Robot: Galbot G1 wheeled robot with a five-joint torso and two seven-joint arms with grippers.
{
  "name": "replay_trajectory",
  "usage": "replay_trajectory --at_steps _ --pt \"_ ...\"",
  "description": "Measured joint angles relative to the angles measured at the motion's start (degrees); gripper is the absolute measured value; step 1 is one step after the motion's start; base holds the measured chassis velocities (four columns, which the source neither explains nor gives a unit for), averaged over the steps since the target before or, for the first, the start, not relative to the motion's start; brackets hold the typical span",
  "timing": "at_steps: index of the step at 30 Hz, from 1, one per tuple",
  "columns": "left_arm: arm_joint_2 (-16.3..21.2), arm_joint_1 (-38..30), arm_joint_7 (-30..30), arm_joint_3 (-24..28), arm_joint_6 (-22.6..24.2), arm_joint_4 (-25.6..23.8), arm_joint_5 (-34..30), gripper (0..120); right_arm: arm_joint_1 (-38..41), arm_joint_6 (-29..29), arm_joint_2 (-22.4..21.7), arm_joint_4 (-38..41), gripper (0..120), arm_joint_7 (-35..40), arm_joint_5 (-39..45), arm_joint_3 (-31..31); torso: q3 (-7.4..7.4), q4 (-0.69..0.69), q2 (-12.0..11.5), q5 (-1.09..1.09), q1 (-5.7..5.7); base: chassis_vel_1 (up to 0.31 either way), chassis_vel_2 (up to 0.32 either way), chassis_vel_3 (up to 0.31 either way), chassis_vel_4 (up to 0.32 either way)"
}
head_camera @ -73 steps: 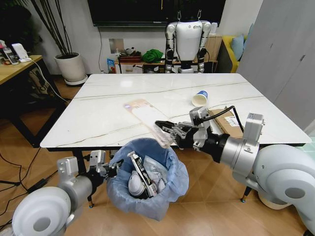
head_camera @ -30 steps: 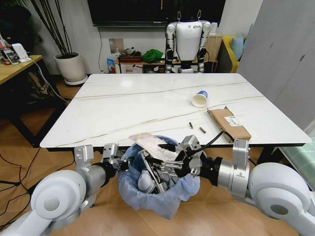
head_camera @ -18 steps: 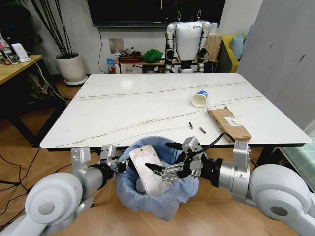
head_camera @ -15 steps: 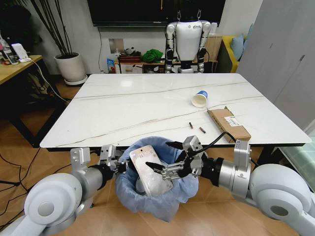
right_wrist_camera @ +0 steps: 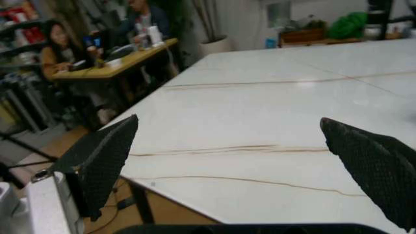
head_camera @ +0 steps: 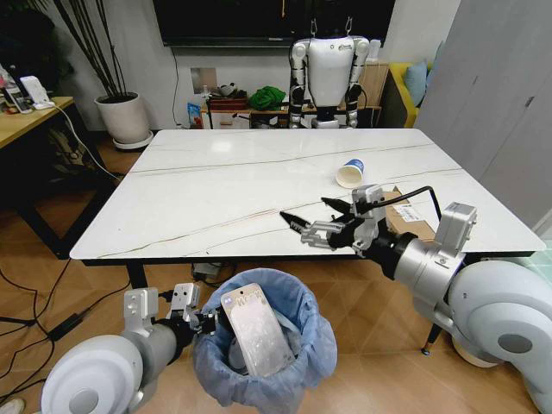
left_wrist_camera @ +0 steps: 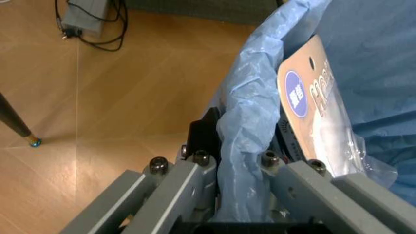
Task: Pick up the trash bin and place the trash from the table into it.
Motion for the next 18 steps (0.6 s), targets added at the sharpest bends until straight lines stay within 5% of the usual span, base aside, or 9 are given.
replay_trajectory --at_steps 18 --pt "1.0 3.5 0.1 -3.5 0.0 -0.2 0.0 3 2.0 -2.3 4.1 -19.1 100 -0.9 -11.2 -4.3 0.01 0.00 0.0 0.00 0.01 0.000 0.000 0.000 0.000"
